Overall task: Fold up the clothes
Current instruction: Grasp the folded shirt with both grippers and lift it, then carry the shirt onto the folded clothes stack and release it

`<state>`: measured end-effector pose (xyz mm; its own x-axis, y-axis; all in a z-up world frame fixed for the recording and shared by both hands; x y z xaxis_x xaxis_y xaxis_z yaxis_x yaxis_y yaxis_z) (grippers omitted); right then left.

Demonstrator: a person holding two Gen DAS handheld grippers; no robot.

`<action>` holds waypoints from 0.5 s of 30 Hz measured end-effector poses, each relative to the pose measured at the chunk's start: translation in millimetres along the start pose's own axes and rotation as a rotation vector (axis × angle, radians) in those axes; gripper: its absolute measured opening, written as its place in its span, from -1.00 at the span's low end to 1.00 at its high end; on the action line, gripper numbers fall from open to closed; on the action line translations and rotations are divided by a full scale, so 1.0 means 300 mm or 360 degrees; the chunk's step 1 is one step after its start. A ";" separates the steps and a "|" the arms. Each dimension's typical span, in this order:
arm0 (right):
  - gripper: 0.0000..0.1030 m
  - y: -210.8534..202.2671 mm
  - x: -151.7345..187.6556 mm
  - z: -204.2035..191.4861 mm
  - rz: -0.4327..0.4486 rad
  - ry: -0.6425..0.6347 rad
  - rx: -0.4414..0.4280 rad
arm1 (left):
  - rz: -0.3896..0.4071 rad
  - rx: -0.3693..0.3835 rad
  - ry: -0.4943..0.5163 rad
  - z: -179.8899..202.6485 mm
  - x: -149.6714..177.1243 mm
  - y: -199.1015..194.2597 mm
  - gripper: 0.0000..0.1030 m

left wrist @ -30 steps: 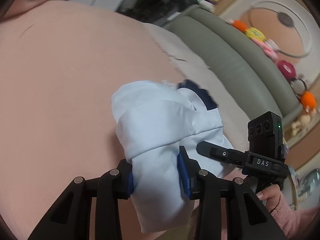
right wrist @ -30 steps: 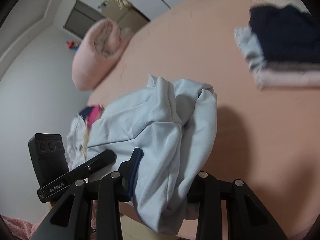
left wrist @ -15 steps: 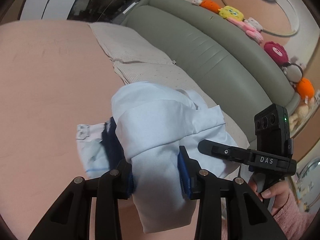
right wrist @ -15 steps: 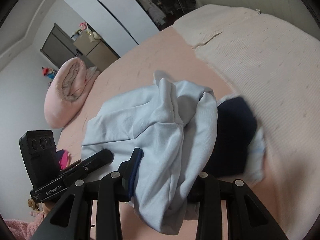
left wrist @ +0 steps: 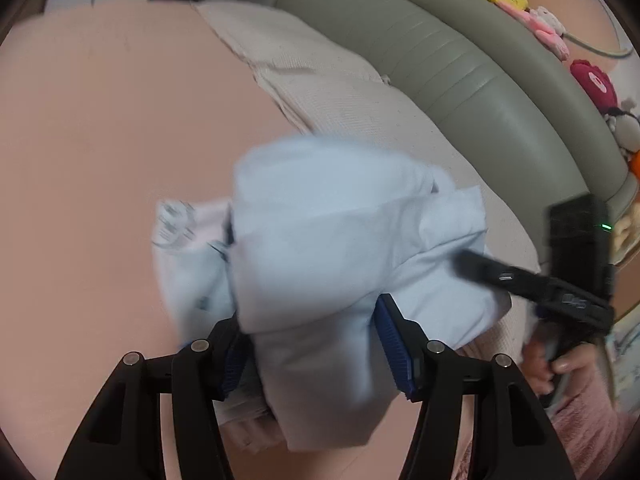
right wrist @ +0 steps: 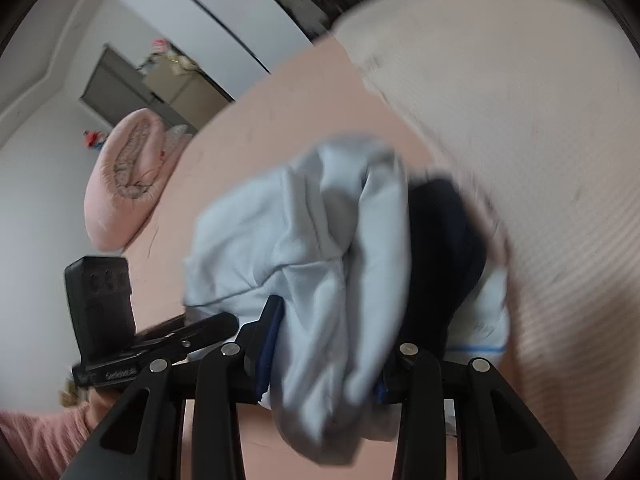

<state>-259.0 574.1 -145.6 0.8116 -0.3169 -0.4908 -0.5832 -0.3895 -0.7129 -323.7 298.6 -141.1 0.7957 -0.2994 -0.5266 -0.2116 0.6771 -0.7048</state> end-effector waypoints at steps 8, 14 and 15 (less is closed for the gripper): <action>-0.26 -0.181 0.020 -0.195 0.0454 -0.0409 0.0543 | 0.0404 -0.0461 0.0545 0.156 0.021 -0.144 0.14; -0.27 -0.001 -0.006 -0.118 0.0184 -0.0354 0.0449 | 0.0185 -0.0413 0.0840 0.184 -0.016 0.028 0.14; -0.27 0.029 -0.011 -0.102 0.0135 -0.0339 0.0432 | 0.0134 -0.0414 0.0831 0.162 -0.024 0.063 0.19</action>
<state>-267.7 545.3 -134.9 0.7662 -0.1400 -0.6271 -0.6417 -0.1165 -0.7580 -305.9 346.3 -127.5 0.3991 -0.5880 -0.7035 -0.4468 0.5452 -0.7093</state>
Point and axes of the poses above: each gripper's, at about its wrist camera, not at the fingertips, and y roughly the way its jaws point, z to its right, x to its underside, the point moved 2 cm from there along y, roughly the way its jaws point, and after that the axes turned 3 degrees about -z, right-handed, at the moved point
